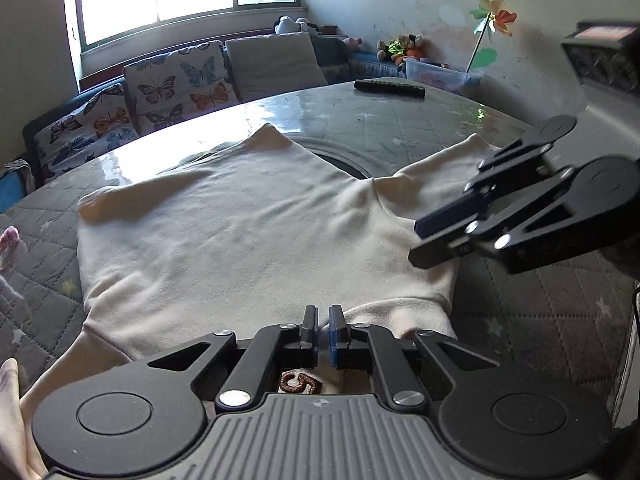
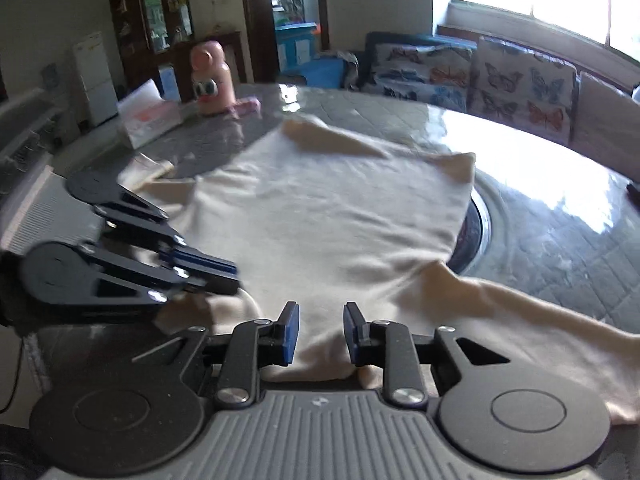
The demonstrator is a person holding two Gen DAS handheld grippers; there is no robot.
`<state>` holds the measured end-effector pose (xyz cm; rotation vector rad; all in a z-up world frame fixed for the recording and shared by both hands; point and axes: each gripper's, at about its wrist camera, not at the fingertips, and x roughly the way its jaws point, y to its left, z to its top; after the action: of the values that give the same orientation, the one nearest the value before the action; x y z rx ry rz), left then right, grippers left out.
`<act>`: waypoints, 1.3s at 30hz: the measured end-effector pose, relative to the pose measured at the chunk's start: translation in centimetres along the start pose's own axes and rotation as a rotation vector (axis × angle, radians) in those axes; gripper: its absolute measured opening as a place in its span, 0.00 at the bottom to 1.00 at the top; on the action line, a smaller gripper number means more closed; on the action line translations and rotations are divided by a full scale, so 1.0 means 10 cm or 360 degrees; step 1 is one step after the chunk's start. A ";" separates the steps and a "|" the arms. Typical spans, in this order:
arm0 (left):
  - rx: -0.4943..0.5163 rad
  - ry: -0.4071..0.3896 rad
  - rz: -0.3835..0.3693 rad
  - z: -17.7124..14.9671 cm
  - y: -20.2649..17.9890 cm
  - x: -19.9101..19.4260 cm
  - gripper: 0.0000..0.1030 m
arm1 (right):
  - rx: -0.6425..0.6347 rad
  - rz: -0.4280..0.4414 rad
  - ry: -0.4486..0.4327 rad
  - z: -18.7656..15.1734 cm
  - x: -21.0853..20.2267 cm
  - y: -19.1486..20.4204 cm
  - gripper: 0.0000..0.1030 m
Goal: Fold clothes
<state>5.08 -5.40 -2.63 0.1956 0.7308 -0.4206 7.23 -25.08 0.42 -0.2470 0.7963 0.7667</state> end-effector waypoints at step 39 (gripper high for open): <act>0.0130 0.0001 -0.0163 0.27 -0.52 0.42 0.14 | 0.0725 -0.0935 -0.0202 -0.72 -0.59 -1.68 0.08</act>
<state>7.24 -12.21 -3.67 0.2357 0.7271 -0.5486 12.35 -43.45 -1.52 -0.0135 0.7057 0.0388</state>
